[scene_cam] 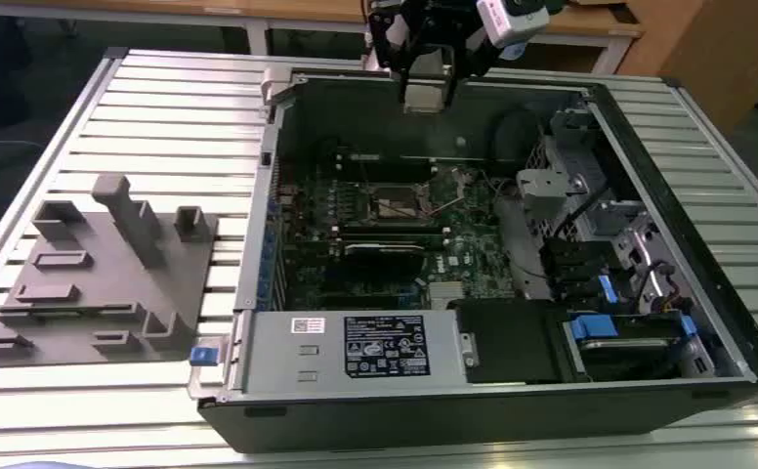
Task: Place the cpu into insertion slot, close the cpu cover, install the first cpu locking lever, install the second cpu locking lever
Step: 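Place the cpu into insertion slot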
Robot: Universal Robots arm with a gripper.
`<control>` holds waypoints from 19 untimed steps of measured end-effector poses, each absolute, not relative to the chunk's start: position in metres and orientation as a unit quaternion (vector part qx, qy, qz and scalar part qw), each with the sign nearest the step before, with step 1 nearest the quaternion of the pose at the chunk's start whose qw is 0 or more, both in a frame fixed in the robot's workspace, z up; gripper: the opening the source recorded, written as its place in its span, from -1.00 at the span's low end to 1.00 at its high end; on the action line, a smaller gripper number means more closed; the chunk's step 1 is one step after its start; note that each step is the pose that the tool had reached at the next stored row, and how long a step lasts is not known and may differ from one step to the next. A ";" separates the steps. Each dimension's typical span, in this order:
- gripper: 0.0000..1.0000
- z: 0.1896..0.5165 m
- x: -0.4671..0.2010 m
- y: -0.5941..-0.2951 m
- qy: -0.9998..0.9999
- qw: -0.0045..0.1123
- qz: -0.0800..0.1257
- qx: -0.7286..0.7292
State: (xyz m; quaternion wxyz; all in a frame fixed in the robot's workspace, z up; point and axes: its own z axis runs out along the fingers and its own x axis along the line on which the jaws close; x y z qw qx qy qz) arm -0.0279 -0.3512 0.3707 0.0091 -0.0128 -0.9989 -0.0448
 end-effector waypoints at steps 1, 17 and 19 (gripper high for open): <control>0.08 0.371 -0.028 -0.351 -0.999 0.009 -0.045 -0.013; 0.08 0.364 -0.028 -0.351 -0.999 0.009 -0.045 -0.013; 0.08 0.363 -0.028 -0.351 -0.999 0.009 -0.045 -0.013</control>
